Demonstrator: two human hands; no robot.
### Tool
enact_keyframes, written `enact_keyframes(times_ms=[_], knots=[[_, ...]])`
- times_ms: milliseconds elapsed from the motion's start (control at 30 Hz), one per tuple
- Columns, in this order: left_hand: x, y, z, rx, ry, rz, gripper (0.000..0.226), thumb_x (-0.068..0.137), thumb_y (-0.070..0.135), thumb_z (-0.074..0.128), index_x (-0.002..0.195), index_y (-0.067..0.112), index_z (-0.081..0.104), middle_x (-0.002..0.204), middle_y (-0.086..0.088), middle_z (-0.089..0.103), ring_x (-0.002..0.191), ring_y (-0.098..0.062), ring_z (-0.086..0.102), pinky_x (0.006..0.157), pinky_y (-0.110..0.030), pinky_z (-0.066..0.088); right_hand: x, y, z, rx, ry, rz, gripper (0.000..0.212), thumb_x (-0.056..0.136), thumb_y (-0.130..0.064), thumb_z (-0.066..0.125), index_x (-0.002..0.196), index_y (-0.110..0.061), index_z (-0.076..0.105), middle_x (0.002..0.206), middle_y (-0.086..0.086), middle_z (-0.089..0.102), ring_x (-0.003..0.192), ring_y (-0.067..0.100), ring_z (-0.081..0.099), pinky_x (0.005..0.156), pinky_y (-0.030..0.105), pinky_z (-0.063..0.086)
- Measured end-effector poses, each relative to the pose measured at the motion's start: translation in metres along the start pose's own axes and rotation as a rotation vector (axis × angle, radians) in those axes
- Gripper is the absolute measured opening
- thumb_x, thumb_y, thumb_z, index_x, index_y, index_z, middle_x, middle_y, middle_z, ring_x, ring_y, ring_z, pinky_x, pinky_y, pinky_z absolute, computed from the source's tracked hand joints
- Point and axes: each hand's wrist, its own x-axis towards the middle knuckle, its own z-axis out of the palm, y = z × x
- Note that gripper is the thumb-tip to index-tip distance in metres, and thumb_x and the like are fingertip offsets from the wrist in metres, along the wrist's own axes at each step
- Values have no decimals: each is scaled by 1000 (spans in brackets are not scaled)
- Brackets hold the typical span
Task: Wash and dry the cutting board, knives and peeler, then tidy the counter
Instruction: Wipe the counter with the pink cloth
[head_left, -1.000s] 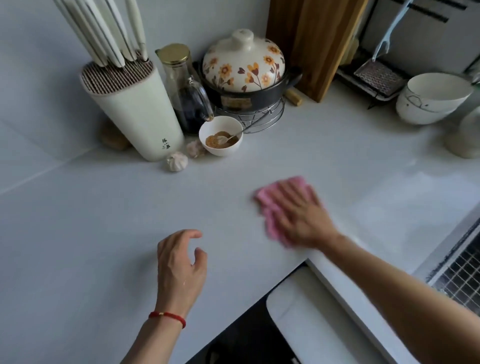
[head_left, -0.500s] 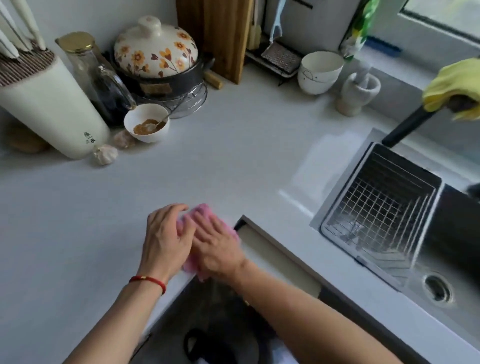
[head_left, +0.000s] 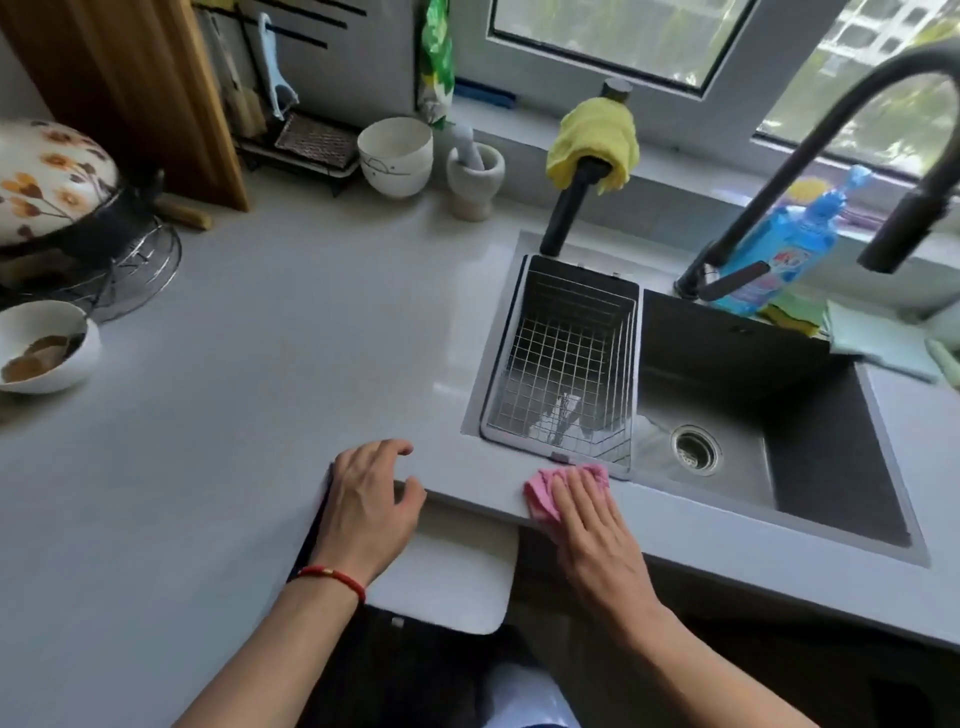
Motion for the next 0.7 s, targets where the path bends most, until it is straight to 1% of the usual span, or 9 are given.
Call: enact_keyframes(times_ms=[100, 167, 267, 367, 467, 533, 600, 667, 700], knots=[[-1, 14, 14, -1, -71, 67, 37, 96, 21, 58, 133, 16, 58, 133, 0, 59, 130, -19, 40, 105, -31, 38, -29, 37, -7, 64, -37, 356, 62, 105, -14, 46, 160, -7, 19, 167, 15, 16, 157, 31, 12, 127, 48, 12], [1, 27, 22, 14, -137, 135, 40, 97, 21, 57, 136, 17, 56, 135, 1, 58, 131, -18, 40, 107, -31, 38, -29, 23, -4, 115, 36, 561, 63, 106, -11, 31, 162, -10, 3, 170, 13, 0, 158, 27, -5, 127, 47, -3], [8, 53, 36, 83, -217, 245, 43, 96, 21, 57, 140, 17, 54, 139, 0, 57, 132, -19, 42, 112, -34, 38, -6, -28, 7, 174, 52, 470, 71, 101, -8, 33, 162, -14, -1, 169, 13, -11, 156, 32, -14, 122, 47, -21], [16, 88, 57, 132, -265, 384, 44, 94, 21, 62, 137, 15, 59, 137, -2, 60, 131, -21, 45, 113, -33, 36, 0, -39, 13, 181, -17, 156, 56, 108, -34, 29, 159, -11, 26, 167, 15, 15, 154, 39, 11, 123, 54, 6], [22, 125, 91, 145, -303, 453, 43, 92, 18, 65, 135, 13, 62, 138, -3, 60, 136, -21, 45, 117, -33, 32, -32, 38, 9, 142, 5, 86, 52, 107, -30, 34, 153, -8, 41, 162, 13, 33, 152, 33, 28, 120, 55, 29], [25, 143, 110, 142, -307, 441, 42, 92, 15, 65, 134, 12, 63, 137, -5, 60, 137, -21, 45, 118, -33, 31, -61, 106, 3, 65, 36, 306, 57, 105, -28, 23, 156, -6, 31, 165, 14, 20, 153, 37, 22, 122, 55, 24], [31, 168, 142, 157, -305, 431, 39, 91, 10, 65, 130, 10, 65, 132, -5, 63, 131, -24, 49, 114, -33, 35, -80, 166, -3, 81, -54, 643, 66, 100, -35, 2, 161, -8, 5, 167, 14, -7, 157, 37, 0, 126, 54, 5], [37, 186, 157, 177, -256, 391, 35, 91, 8, 63, 126, 10, 66, 126, -5, 66, 124, -25, 52, 108, -35, 39, -60, 164, -3, 134, -49, 798, 68, 101, -44, 4, 161, -13, -7, 166, 14, -18, 155, 35, -16, 125, 55, -9], [42, 198, 167, 184, -240, 367, 34, 92, 8, 63, 125, 9, 66, 123, -6, 67, 121, -26, 53, 107, -36, 40, -43, 150, -2, 158, -40, 771, 69, 103, -46, 13, 162, -13, -1, 168, 15, -13, 156, 36, -14, 124, 56, -11]])
